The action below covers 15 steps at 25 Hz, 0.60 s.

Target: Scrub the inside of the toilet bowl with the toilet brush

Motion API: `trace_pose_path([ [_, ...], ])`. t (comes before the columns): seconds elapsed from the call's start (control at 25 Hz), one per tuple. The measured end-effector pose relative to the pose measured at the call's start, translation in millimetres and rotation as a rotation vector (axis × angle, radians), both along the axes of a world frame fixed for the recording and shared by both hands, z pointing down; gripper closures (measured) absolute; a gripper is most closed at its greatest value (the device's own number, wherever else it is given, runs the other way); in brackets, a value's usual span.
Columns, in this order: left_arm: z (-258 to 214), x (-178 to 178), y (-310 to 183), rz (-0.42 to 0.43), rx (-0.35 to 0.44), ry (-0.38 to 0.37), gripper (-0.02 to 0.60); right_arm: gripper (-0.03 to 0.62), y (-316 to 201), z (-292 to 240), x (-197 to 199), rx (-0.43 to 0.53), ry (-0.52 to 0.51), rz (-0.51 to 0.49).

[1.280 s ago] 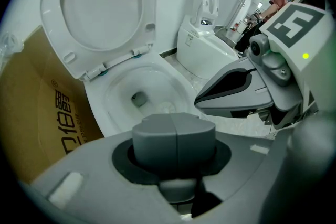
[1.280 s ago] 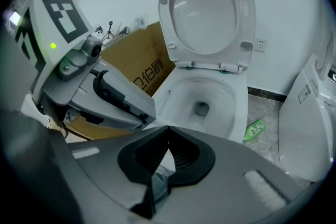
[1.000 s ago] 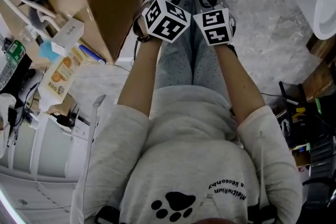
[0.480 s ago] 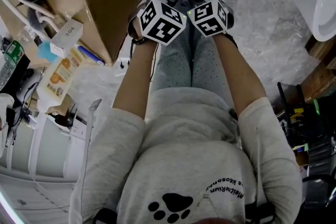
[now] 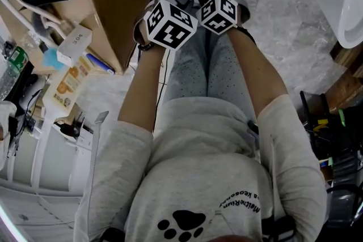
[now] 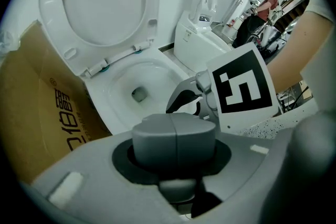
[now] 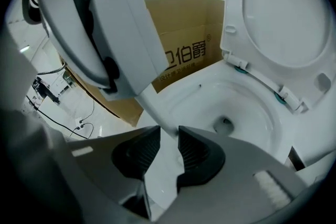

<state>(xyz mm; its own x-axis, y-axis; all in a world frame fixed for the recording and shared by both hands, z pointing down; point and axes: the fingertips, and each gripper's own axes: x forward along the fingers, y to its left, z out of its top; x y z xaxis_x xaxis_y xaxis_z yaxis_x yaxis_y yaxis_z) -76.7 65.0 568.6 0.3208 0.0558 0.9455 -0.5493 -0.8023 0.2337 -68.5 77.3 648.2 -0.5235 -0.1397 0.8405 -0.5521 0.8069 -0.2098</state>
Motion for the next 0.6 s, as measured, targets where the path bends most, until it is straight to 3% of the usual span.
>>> trace_pose_path([
  [0.24,-1.1,-11.0,-6.7,-0.001,-0.023,-0.028,0.426,0.510,-5.1,2.2,-13.7,0.030,-0.010,-0.065],
  [0.6,-2.2,-23.1,-19.5,0.005,-0.034,-0.080,0.425,0.511,-17.0,2.0,-31.0,0.013,-0.048,-0.055],
])
